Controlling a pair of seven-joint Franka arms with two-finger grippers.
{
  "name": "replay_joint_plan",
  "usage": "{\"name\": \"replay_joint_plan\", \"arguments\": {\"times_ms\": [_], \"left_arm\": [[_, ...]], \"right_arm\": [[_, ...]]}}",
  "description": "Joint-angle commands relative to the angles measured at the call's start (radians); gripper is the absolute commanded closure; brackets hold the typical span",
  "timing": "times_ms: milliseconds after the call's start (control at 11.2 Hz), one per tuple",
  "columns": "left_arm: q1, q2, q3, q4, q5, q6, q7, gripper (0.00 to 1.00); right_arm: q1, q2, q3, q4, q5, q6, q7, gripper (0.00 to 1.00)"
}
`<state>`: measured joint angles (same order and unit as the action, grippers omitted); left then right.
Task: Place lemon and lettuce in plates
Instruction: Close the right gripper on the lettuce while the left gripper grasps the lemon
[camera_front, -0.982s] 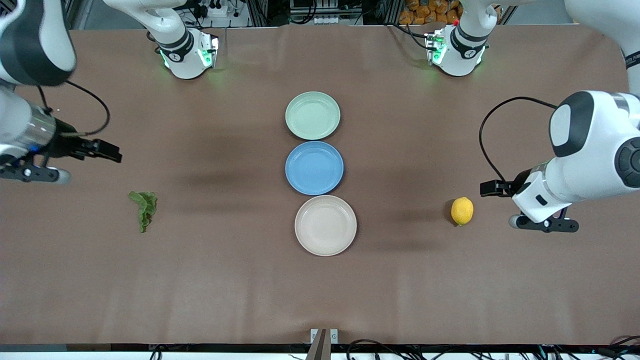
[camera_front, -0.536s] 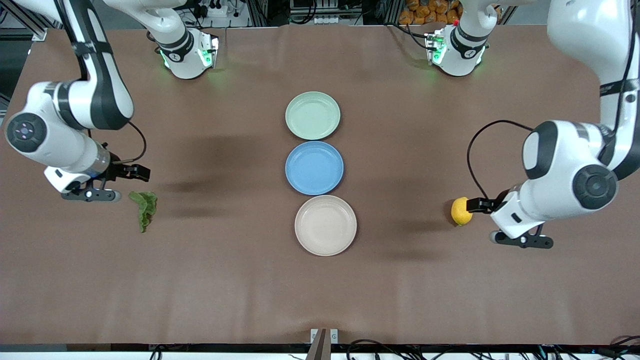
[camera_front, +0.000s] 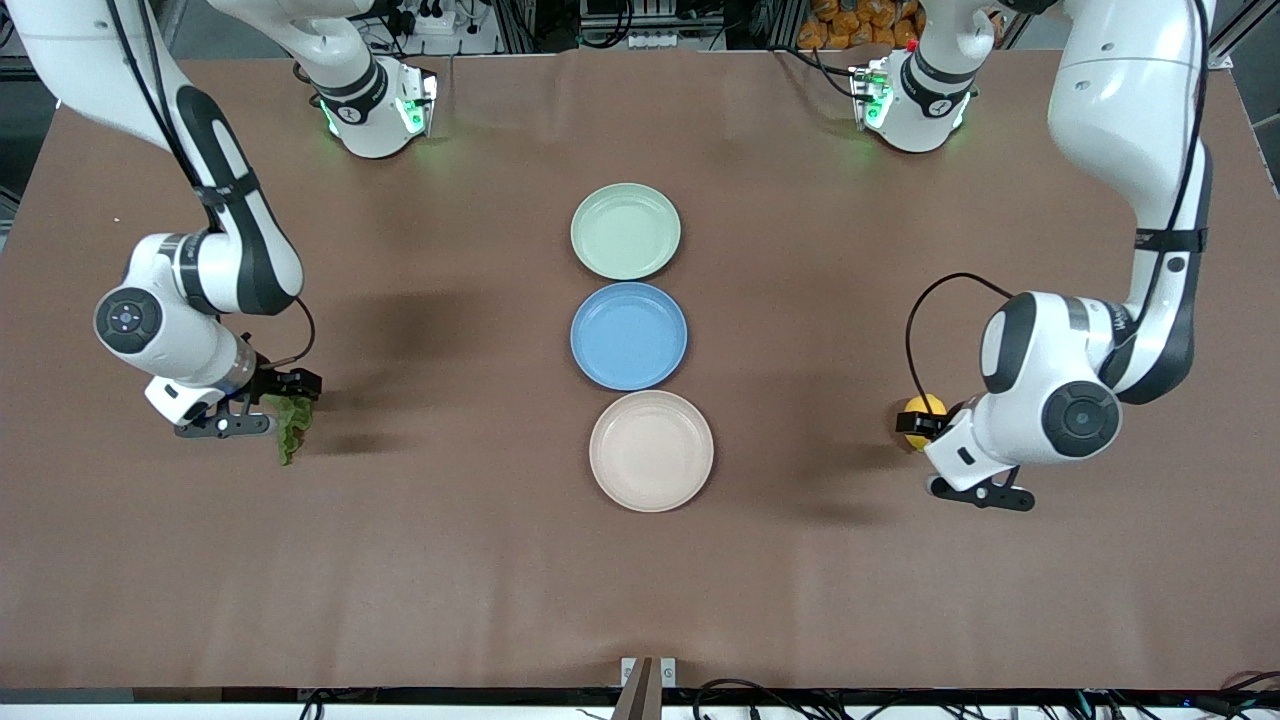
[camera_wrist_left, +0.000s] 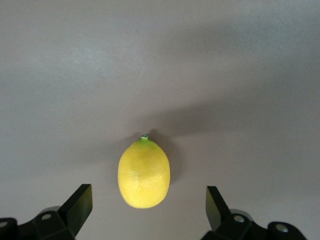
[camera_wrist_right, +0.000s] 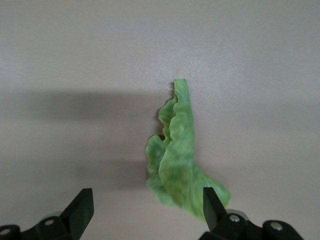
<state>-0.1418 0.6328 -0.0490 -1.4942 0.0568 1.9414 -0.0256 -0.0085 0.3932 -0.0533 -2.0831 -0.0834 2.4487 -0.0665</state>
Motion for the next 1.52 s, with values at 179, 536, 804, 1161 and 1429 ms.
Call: {"name": "replay_joint_plan", "arguments": {"times_ms": [179,536,804,1161,1429], "left_arm": [[-0.005,0.076,0.001,0.008,0.028,0.046,0.019,0.0],[-0.005,0.087,0.003,-0.047,0.037,0.04,0.056,0.0],[0.005,0.099,0.003,-0.057,0.04,0.036,0.061,0.0],[0.007,0.113,0.003,-0.055,0.04,0.039,0.044,1.0],[-0.005,0.096,0.003,-0.025,0.025,0.037,-0.022,1.0]], "right_arm": [[-0.013,0.097,-0.06,0.009,-0.061,0.133,-0.073,0.16],[-0.01,0.115,-0.066,0.011,-0.039,0.151,-0.053,0.61],[0.007,0.102,-0.065,0.029,-0.035,0.115,-0.009,1.0],[0.03,0.015,-0.06,0.103,0.013,-0.106,-0.004,1.0],[0.059,-0.066,-0.06,0.184,0.073,-0.319,-0.004,1.0]]}}
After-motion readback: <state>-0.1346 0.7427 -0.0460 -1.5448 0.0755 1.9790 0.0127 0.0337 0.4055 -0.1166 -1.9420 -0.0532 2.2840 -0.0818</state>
